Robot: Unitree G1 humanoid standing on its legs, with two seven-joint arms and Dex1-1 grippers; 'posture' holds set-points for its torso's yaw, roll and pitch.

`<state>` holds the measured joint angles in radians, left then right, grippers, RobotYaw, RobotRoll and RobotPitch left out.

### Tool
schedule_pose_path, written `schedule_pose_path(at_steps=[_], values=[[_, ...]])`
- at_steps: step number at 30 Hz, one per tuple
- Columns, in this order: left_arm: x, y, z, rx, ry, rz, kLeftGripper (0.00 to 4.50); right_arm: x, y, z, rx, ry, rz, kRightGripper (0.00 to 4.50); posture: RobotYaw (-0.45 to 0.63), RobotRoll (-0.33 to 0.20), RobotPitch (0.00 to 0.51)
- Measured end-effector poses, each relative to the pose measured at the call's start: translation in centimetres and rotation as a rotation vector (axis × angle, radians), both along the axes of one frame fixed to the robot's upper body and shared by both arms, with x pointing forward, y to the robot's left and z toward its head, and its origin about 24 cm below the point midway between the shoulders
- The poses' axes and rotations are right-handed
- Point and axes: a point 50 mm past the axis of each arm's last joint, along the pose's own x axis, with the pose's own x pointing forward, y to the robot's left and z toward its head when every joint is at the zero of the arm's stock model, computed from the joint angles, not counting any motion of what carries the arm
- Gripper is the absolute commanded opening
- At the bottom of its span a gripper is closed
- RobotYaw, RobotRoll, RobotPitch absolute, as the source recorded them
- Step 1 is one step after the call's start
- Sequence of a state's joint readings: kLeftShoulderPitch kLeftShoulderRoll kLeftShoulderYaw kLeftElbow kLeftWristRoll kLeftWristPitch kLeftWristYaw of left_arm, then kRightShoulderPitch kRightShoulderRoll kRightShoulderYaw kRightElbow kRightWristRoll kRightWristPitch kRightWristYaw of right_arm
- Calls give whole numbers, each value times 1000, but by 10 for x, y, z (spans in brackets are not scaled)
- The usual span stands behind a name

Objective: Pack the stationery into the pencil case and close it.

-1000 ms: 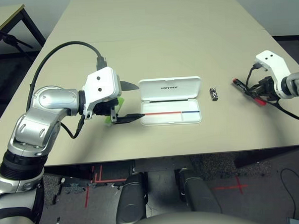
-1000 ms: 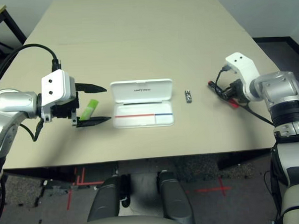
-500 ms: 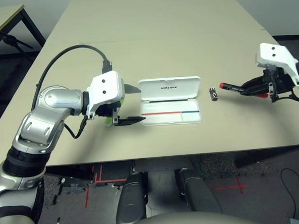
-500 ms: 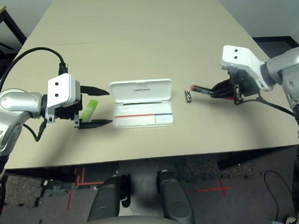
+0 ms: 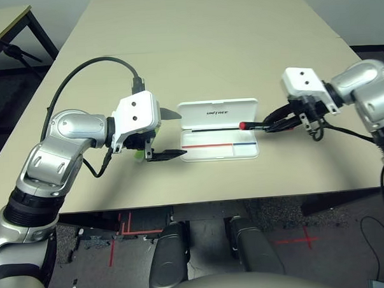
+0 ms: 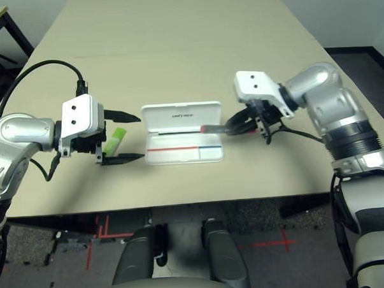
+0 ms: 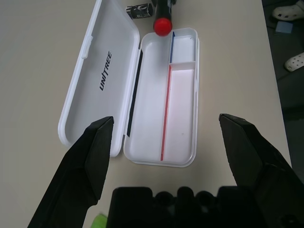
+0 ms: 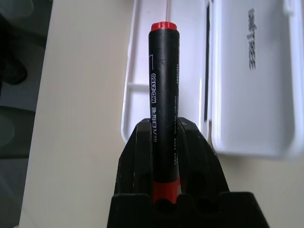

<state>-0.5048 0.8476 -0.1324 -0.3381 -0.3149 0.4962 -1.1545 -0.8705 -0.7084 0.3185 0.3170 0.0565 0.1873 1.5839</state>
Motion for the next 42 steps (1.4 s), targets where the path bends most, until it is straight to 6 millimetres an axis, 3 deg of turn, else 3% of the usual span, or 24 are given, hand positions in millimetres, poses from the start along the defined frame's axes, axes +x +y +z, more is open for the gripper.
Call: schedule_pose_path(at_steps=[10, 21, 32, 38, 42], values=[[-1, 0, -2, 0, 7, 19, 4500, 7, 45, -20, 11, -100, 44, 470, 12, 0, 141], [0, 0, -2, -2, 1, 30, 4500, 13, 57, -31, 34, -142, 14, 470, 16, 0, 140], [-1, 1, -3, -3, 6, 34, 4500, 6, 51, -23, 100, -103, 68, 4461, 11, 0, 137], [-2, 3, -8, -3, 25, 42, 4500, -7, 33, -13, 157, 6, 29, 4461, 9, 0, 138], [-2, 5, -11, 0, 38, 52, 4500, -20, 3, -5, 188, 144, -57, 4461, 7, 0, 143]])
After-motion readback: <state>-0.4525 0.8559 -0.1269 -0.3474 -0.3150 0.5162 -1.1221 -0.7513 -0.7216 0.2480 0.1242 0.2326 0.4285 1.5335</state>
